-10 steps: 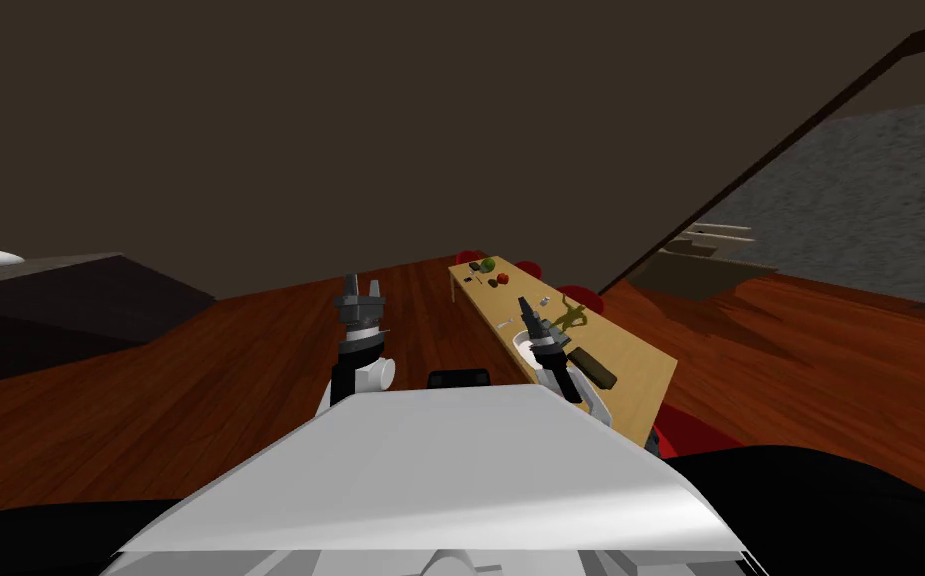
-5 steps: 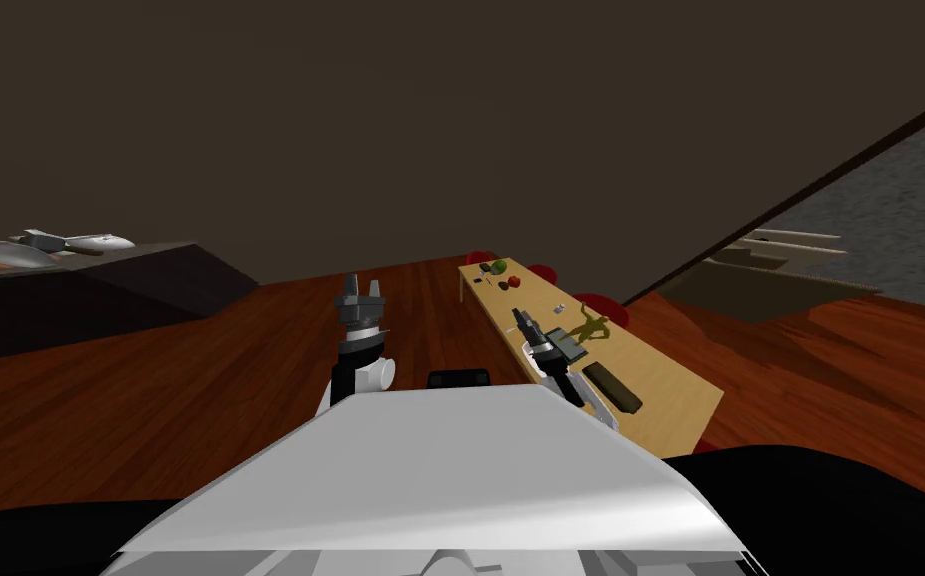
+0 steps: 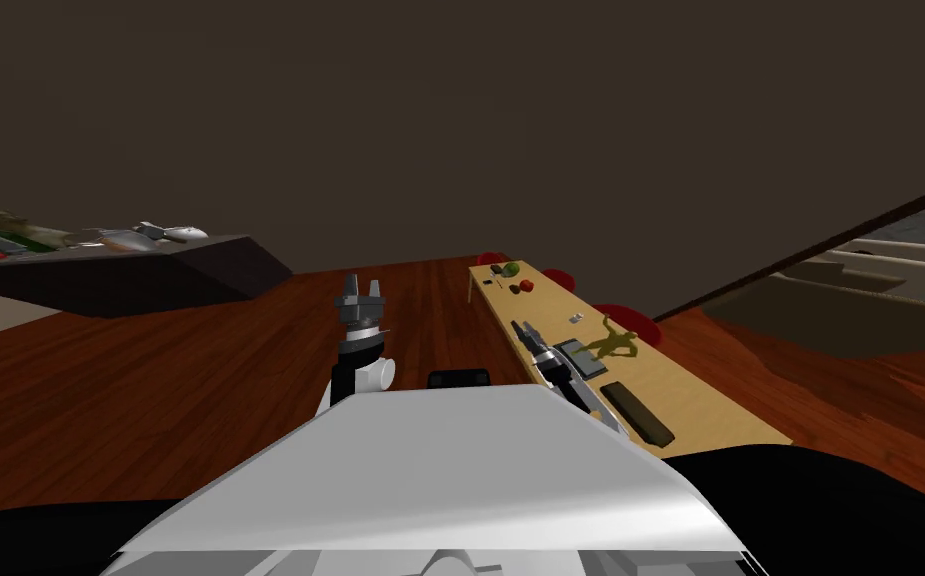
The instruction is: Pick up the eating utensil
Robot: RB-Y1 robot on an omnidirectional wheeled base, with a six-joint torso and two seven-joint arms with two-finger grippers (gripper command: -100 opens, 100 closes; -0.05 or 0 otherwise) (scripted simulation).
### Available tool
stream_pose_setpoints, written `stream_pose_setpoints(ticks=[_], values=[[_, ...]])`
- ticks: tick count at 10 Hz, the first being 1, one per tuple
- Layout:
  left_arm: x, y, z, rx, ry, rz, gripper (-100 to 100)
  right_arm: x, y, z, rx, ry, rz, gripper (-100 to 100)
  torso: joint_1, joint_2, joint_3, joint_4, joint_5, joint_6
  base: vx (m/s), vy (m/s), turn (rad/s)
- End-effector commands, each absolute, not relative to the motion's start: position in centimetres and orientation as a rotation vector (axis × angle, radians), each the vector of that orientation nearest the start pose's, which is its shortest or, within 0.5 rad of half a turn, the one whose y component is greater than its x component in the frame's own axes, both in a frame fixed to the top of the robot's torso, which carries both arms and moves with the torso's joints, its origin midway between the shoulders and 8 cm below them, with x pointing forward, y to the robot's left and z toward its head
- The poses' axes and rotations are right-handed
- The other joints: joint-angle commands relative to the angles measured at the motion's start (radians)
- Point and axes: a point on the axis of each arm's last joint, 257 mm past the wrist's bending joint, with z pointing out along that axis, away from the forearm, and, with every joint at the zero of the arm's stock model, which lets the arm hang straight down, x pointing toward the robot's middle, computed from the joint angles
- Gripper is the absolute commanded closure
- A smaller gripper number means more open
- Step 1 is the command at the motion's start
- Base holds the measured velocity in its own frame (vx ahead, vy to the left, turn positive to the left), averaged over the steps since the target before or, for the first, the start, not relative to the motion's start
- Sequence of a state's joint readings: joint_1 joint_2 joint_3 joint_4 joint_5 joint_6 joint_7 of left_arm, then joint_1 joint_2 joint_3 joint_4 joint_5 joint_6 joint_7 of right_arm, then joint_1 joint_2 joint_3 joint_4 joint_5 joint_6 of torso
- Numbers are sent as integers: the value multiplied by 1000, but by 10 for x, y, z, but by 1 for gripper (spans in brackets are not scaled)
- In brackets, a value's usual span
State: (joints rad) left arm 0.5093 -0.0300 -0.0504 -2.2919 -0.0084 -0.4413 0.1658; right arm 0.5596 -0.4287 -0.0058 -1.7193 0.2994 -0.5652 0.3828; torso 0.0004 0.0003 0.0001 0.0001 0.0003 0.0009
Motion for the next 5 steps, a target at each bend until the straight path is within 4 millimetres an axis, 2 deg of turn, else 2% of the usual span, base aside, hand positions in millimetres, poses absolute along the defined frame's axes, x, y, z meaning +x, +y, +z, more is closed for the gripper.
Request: stream_pose_setpoints(ticks=[1,2,5], values=[[353,267,16,-791,579,-1483,0,347,-318,-281,133,1610,523,-100,0,0,0,0,0,0,9,10,285],[353,267,16,-791,579,-1484,0,344,-324,-292,148,1633,512,-100,0,0,0,0,0,-1,10,1,152],[353,267,16,-791,579,-1483,0,323,-338,-338,20,1762,406,-100,0,0,0,0,0,0,12,3,238]])
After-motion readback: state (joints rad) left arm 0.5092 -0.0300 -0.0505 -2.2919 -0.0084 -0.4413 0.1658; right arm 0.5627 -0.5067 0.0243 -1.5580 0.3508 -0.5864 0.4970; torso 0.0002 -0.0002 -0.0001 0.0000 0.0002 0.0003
